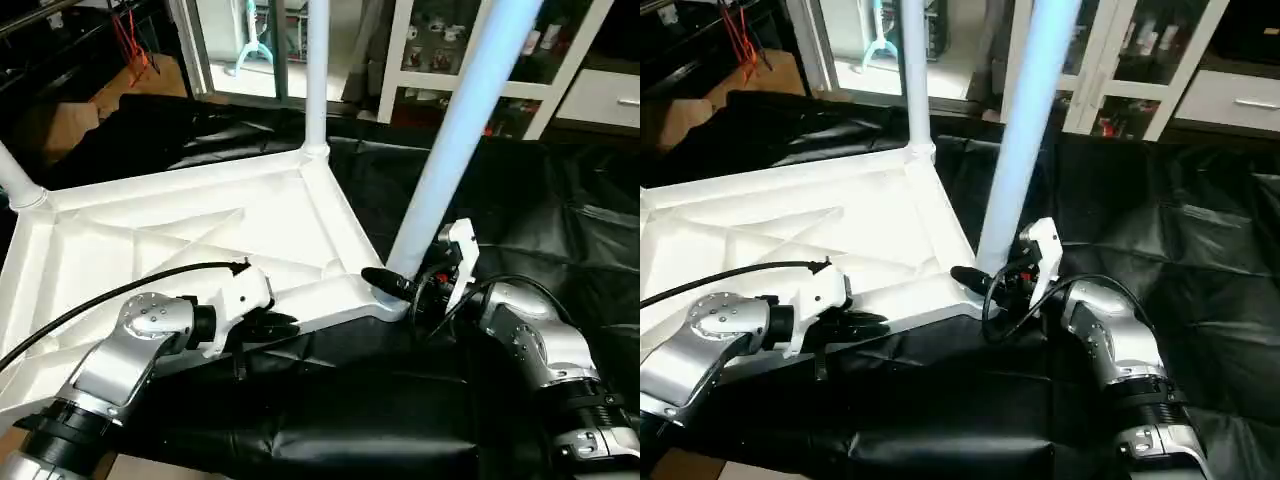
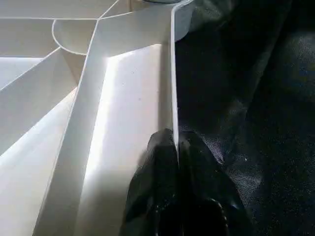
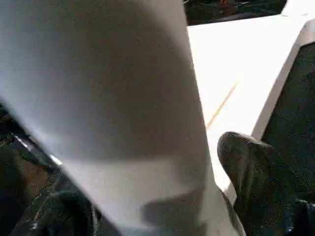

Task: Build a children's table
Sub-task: Rotate leg to tighten

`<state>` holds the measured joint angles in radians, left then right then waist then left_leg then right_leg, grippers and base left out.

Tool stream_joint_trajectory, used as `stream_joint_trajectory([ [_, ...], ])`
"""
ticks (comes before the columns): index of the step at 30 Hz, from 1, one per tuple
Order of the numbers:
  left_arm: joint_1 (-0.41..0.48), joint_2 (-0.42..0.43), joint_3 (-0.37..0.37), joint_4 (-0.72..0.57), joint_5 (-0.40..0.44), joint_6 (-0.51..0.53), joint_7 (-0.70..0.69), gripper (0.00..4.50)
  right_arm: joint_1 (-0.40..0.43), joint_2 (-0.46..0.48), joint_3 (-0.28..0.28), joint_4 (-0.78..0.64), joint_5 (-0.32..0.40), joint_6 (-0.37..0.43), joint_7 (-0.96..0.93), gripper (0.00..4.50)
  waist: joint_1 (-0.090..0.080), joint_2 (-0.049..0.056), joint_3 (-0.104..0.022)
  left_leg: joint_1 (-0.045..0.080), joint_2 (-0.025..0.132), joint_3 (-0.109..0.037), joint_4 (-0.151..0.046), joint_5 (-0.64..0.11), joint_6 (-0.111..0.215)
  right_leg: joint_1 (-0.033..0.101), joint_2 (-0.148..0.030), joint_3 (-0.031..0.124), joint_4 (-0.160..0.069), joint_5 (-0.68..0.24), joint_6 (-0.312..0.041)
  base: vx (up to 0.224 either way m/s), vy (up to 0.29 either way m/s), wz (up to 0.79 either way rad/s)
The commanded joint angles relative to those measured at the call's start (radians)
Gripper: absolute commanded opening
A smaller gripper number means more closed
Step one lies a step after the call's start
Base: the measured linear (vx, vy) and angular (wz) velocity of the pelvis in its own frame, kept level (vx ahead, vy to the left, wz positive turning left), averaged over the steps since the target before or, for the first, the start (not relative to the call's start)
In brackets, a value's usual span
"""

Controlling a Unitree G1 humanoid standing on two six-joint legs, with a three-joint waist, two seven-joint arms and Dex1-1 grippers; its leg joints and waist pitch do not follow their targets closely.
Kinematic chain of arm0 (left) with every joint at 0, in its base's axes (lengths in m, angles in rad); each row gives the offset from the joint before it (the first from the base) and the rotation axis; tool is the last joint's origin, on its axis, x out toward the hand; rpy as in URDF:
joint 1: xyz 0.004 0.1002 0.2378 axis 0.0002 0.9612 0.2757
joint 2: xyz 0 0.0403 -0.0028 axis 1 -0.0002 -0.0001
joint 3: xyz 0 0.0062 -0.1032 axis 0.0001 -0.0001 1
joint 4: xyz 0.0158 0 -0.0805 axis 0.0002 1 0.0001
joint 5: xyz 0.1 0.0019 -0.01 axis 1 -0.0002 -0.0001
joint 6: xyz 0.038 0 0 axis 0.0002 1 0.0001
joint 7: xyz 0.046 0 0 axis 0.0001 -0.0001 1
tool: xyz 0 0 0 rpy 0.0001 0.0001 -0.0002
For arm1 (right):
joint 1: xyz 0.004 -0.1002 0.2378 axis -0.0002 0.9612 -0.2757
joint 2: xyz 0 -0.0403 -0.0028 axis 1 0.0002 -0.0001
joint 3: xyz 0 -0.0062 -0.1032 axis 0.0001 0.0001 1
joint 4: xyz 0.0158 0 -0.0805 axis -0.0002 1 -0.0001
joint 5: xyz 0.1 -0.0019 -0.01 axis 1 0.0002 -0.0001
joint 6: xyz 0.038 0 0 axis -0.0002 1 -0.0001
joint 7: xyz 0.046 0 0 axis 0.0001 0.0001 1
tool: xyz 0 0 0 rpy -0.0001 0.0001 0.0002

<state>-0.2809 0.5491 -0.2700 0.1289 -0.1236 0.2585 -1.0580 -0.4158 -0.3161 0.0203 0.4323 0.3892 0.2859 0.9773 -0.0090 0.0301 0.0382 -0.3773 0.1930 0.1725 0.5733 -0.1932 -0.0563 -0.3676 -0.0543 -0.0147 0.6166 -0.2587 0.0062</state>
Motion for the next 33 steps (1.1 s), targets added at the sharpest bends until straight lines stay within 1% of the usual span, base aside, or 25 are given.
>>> stream_joint_trajectory([
  [1, 0.041, 0.039, 0.010, 0.067, 0.017, 0.039, 0.001, 0.00, 0.020, -0.023, -0.038, 0.003, -0.008, 0.012, -0.021, 3.18, 0.006, -0.001, -0.047, 0.019, 0.033, -0.004, -0.044, -0.020, 0.100, 0.043, -0.057, 0.025, -0.046, 0.311, -0.282, 0.000, 0.000, 0.00],
  [3, 0.036, 0.032, 0.006, 0.070, 0.016, 0.039, 0.005, 0.00, 0.023, -0.007, -0.035, 0.002, -0.020, 0.013, -0.052, 2.91, 0.004, 0.000, -0.046, 0.019, 0.033, -0.004, -0.044, -0.009, 0.099, 0.042, -0.057, 0.026, -0.046, 0.304, -0.286, 0.000, 0.000, 0.00],
  [5, 0.033, 0.027, 0.004, 0.070, 0.016, 0.040, 0.008, 0.00, 0.026, 0.002, -0.033, 0.006, -0.027, 0.011, -0.074, 2.84, 0.003, -0.001, -0.047, 0.019, 0.032, -0.005, -0.044, -0.005, 0.099, 0.043, -0.057, 0.027, -0.045, 0.307, -0.285, 0.000, 0.000, 0.00],
  [7, 0.023, 0.010, -0.003, 0.067, 0.027, 0.062, 0.031, 0.00, 0.040, 0.027, -0.016, -0.001, -0.035, 0.017, -0.112, 2.80, 0.002, -0.001, -0.047, 0.019, 0.032, -0.004, -0.044, -0.006, 0.099, 0.043, -0.057, 0.027, -0.045, 0.306, -0.285, 0.000, 0.000, 0.00],
  [9, 0.015, -0.005, -0.011, 0.064, 0.039, 0.085, 0.056, 0.00, 0.051, 0.046, -0.003, -0.010, -0.042, 0.026, -0.138, 2.73, 0.001, -0.001, -0.042, 0.020, 0.033, -0.004, -0.047, -0.038, 0.088, 0.040, -0.059, 0.028, -0.051, 0.255, -0.284, 0.000, 0.000, 0.00],
  [10, -0.009, -0.065, -0.020, 0.058, 0.056, 0.168, 0.140, 0.00, 0.045, 0.098, 0.001, 0.018, -0.087, 0.018, -0.263, 2.70, 0.000, 0.000, -0.039, 0.022, 0.034, -0.003, -0.050, -0.072, 0.072, 0.038, -0.059, 0.029, -0.055, 0.196, -0.283, 0.000, 0.000, 0.00],
  [11, -0.009, -0.065, -0.020, 0.058, 0.056, 0.168, 0.140, 0.00, 0.045, 0.098, 0.001, 0.018, -0.087, 0.018, -0.263, 2.66, -0.002, 0.000, -0.036, 0.024, 0.036, -0.001, -0.052, -0.087, 0.059, 0.033, -0.060, 0.031, -0.058, 0.163, -0.285, 0.000, 0.000, 0.00],
  [12, -0.009, -0.065, -0.020, 0.058, 0.056, 0.168, 0.140, 0.00, 0.045, 0.098, 0.001, 0.018, -0.087, 0.018, -0.263, 2.61, 0.000, -0.002, -0.032, 0.026, 0.033, -0.002, -0.055, -0.149, 0.026, 0.033, -0.062, 0.033, -0.069, 0.029, -0.274, 0.000, 0.000, 0.00],
  [13, -0.009, -0.065, -0.020, 0.058, 0.056, 0.168, 0.140, 0.00, 0.045, 0.098, 0.001, 0.018, -0.087, 0.018, -0.263, 2.56, 0.001, -0.001, -0.032, 0.026, 0.033, -0.003, -0.057, -0.160, 0.020, 0.033, -0.063, 0.033, -0.071, -0.002, -0.269, 0.000, 0.000, 0.00],
  [14, -0.009, -0.065, -0.020, 0.058, 0.056, 0.168, 0.140, 0.00, 0.045, 0.098, 0.001, 0.018, -0.087, 0.018, -0.263, 2.51, -0.001, 0.000, -0.033, 0.023, 0.033, -0.004, -0.058, -0.165, 0.011, 0.034, -0.061, 0.035, -0.071, -0.021, -0.258, 0.000, 0.000, 0.00],
  [15, -0.009, -0.065, -0.020, 0.058, 0.056, 0.168, 0.140, 0.00, 0.045, 0.098, 0.001, 0.018, -0.087, 0.018, -0.263, 2.47, -0.002, 0.001, -0.033, 0.023, 0.034, -0.005, -0.058, -0.161, 0.009, 0.033, -0.061, 0.035, -0.071, -0.015, -0.255, 0.000, 0.000, 0.00],
  [17, -0.009, -0.065, -0.020, 0.058, 0.056, 0.168, 0.140, 0.00, 0.045, 0.098, 0.001, 0.018, -0.087, 0.018, -0.263, 2.40, -0.003, 0.001, -0.036, 0.023, 0.033, -0.006, -0.057, -0.146, 0.011, 0.033, -0.058, 0.034, -0.068, 0.025, -0.251, 0.000, 0.000, 0.00],
  [18, -0.009, -0.065, -0.020, 0.058, 0.056, 0.168, 0.140, 0.00, 0.045, 0.098, 0.001, 0.018, -0.087, 0.018, -0.263, 2.36, -0.003, 0.002, -0.037, 0.020, 0.032, -0.007, -0.056, -0.127, 0.017, 0.034, -0.057, 0.033, -0.064, 0.075, -0.253, 0.000, 0.000, 0.00],
  [20, -0.009, -0.065, -0.020, 0.058, 0.056, 0.168, 0.140, 0.00, 0.045, 0.098, 0.001, 0.018, -0.087, 0.018, -0.263, 2.33, -0.004, 0.001, -0.038, 0.020, 0.031, -0.006, -0.054, -0.120, 0.023, 0.034, -0.057, 0.033, -0.062, 0.108, -0.256, 0.000, 0.000, 0.00],
  [23, -0.009, -0.065, -0.020, 0.058, 0.056, 0.168, 0.140, 0.00, 0.045, 0.098, 0.001, 0.018, -0.087, 0.018, -0.263, 2.30, -0.005, 0.001, -0.038, 0.021, 0.031, -0.006, -0.055, -0.135, 0.025, 0.033, -0.058, 0.033, -0.064, 0.099, -0.258, 0.000, 0.000, 0.00],
  [28, -0.009, -0.065, -0.020, 0.058, 0.056, 0.168, 0.140, 0.00, 0.045, 0.098, 0.001, 0.018, -0.087, 0.018, -0.263, 2.25, -0.006, 0.000, -0.036, 0.021, 0.032, -0.007, -0.058, -0.156, 0.018, 0.032, -0.058, 0.033, -0.067, 0.065, -0.256, 0.000, 0.000, 0.00],
  [33, -0.009, -0.065, -0.020, 0.058, 0.056, 0.168, 0.140, 0.00, 0.045, 0.098, 0.001, 0.018, -0.087, 0.018, -0.263, 2.23, -0.007, -0.001, -0.036, 0.020, 0.032, -0.007, -0.059, -0.162, 0.014, 0.032, -0.058, 0.034, -0.068, 0.064, -0.254, 0.000, 0.000, 0.00],
])
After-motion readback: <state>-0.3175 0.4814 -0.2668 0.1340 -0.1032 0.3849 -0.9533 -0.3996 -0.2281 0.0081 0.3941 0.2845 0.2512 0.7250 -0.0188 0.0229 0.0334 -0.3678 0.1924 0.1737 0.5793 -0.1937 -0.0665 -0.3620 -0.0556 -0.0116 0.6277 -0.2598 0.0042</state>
